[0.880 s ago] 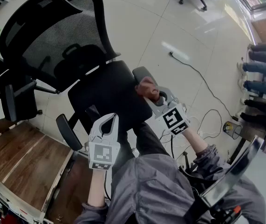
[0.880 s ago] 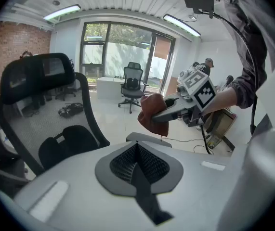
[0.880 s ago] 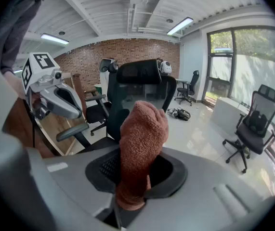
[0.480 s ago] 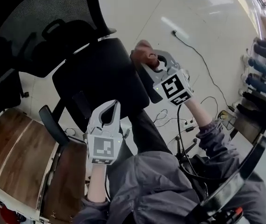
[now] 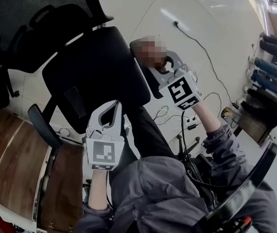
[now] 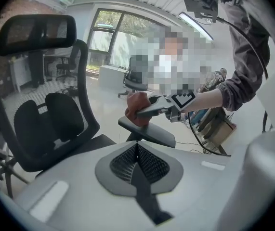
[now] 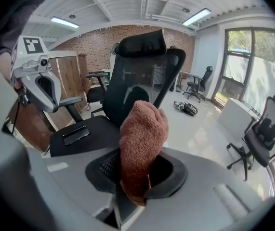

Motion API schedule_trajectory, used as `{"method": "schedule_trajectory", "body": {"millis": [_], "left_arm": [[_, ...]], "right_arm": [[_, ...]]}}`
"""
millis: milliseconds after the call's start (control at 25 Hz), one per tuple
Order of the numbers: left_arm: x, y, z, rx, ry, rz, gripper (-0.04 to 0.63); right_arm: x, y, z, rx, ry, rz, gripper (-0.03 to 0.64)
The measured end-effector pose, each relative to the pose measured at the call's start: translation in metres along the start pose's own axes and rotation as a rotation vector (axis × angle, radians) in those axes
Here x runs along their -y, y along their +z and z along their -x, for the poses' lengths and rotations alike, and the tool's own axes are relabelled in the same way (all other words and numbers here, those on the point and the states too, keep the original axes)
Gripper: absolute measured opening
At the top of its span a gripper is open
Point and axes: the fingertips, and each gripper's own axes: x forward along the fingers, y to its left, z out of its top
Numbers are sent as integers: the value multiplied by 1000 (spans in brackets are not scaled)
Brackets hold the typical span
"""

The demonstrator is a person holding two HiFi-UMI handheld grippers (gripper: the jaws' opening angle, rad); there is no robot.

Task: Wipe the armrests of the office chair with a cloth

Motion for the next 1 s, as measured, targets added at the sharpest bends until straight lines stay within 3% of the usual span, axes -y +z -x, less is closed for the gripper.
{"method": "schedule_trajectory", "body": {"millis": [280,600,760,1000], "left_arm": [[22,-19,38,36,18,-29,15],[44,-63,77,17,15,-52,15],[56,-69,74,-17,5,-62,15],[46,-43,52,-16,16,-33,15]], "right_arm": [[-60,-35,49,-45,-16,-40,94],[-116,-72,88,-79,-43,-87,94],[-113,-78,94,-72,-42,-94,94],[-77,-57,63,-52,7,-41,94]]}}
